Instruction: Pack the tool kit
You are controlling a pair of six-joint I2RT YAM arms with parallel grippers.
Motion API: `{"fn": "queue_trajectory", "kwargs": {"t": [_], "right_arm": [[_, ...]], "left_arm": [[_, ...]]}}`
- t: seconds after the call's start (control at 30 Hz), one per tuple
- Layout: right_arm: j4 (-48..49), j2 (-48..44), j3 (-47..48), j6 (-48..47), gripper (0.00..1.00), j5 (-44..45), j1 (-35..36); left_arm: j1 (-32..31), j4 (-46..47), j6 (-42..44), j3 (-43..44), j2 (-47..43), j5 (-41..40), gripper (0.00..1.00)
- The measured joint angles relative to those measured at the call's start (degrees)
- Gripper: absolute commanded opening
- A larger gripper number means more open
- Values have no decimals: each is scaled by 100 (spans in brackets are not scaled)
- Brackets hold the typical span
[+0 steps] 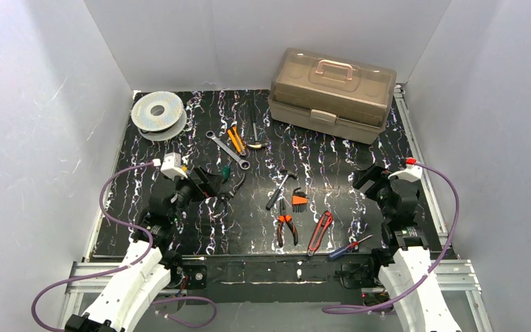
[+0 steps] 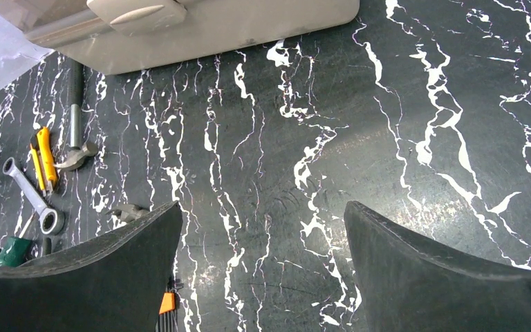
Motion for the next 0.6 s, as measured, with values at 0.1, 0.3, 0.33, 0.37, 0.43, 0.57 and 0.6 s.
{"fn": "queue_trajectory", "kwargs": {"t": [0.1,0.3,0.33,0.37,0.43,0.57,0.6], "right_arm": [[0,-3,0,0,95,0,0],[0,-51,0,0,95,2,0],[0,-52,0,0,95,2,0],[0,-52,0,0,95,2,0],[0,-52,0,-2,95,2,0],[3,-10,20,-3,95,3,0],[-14,54,68,-4,95,5,0]], "left_arm": [[0,-47,91,-99,-47,3,98],[0,-73,308,-257,-59,-17,98],[0,-88,333,-291,-72,-22,98],[0,-102,353,-320,-89,-26,98],[0,-119,393,-365,-133,-53,98],[0,-82,395,-375,-167,-109,98],[0,-54,385,-379,-166,-117,98]]}}
